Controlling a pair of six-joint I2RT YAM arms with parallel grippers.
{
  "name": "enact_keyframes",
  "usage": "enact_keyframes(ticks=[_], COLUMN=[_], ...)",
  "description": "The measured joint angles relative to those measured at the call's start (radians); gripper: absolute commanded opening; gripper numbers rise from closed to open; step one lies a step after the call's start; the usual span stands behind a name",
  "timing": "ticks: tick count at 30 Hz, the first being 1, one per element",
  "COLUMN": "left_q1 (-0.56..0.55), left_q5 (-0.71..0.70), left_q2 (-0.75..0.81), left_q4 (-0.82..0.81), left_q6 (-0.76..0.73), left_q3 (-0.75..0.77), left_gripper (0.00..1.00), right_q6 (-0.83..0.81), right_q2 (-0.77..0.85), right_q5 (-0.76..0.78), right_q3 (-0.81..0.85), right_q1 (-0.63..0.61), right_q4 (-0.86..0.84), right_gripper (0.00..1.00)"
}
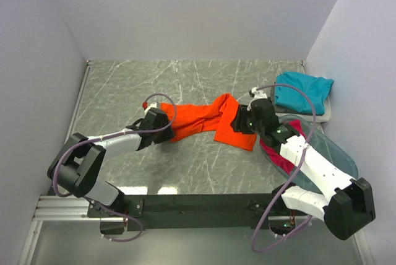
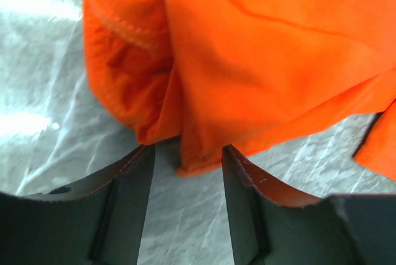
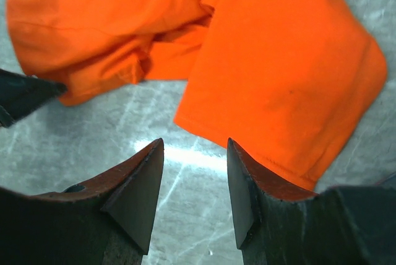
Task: Fold and stack the t-shirts
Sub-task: Flatten the tshirt out
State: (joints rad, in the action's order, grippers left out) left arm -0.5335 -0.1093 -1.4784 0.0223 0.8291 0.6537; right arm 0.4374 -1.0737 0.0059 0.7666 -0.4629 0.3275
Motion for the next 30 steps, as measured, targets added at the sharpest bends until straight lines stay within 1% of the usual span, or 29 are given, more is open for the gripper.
enact_keyframes(ticks=[5,8,10,11,12,13,18,23,30], left_q1=[0.0,0.0,-0.001,-0.001,-0.001,-0.001,-0.001,-0.001,-0.001], left_q5=[0.017,0.031,0.039,0.043,0.045,0.05,0.059,0.059,0.059], left_q2=[-0.022,-0.031,-0.038,-0.043,-0.045,-0.049,-0.048,-0.003,0.083], left_q4=[-0.045,-0.065,-0.07,-0.072,-0.072,-0.072,-0.062,-0.027,0.007], left_q6=[0.0,0.005,0.006,0.008,0.008,0.014,0.007,0.003,-0.001], left_q3=[0.003,0.003,0.003,0.003,0.003,0.003,0.005,0.027,0.053], left_gripper=[0.52,0.44,0.31,0.23,0.04,0.01,0.0,0.0,0.01], right_q6=[0.011,0.019,0.027,0.03,0.034,0.038,0.045,0.045,0.044], right_q2=[-0.01,-0.034,-0.051,-0.064,-0.079,-0.098,-0.24,-0.396,-0.505], right_q5=[0.0,-0.001,0.0,0.0,0.0,0.0,0.02,0.048,0.095], right_q3=[-0.046,-0.069,-0.072,-0.072,-0.072,-0.071,-0.039,0.02,0.097], right_q1=[-0.021,-0.05,-0.07,-0.08,-0.093,-0.105,-0.162,-0.192,-0.212], right_q4=[-0.001,-0.002,-0.004,-0.009,-0.019,-0.027,-0.045,-0.06,-0.081], right_gripper=[0.52,0.52,0.52,0.52,0.52,0.52,0.52,0.52,0.53])
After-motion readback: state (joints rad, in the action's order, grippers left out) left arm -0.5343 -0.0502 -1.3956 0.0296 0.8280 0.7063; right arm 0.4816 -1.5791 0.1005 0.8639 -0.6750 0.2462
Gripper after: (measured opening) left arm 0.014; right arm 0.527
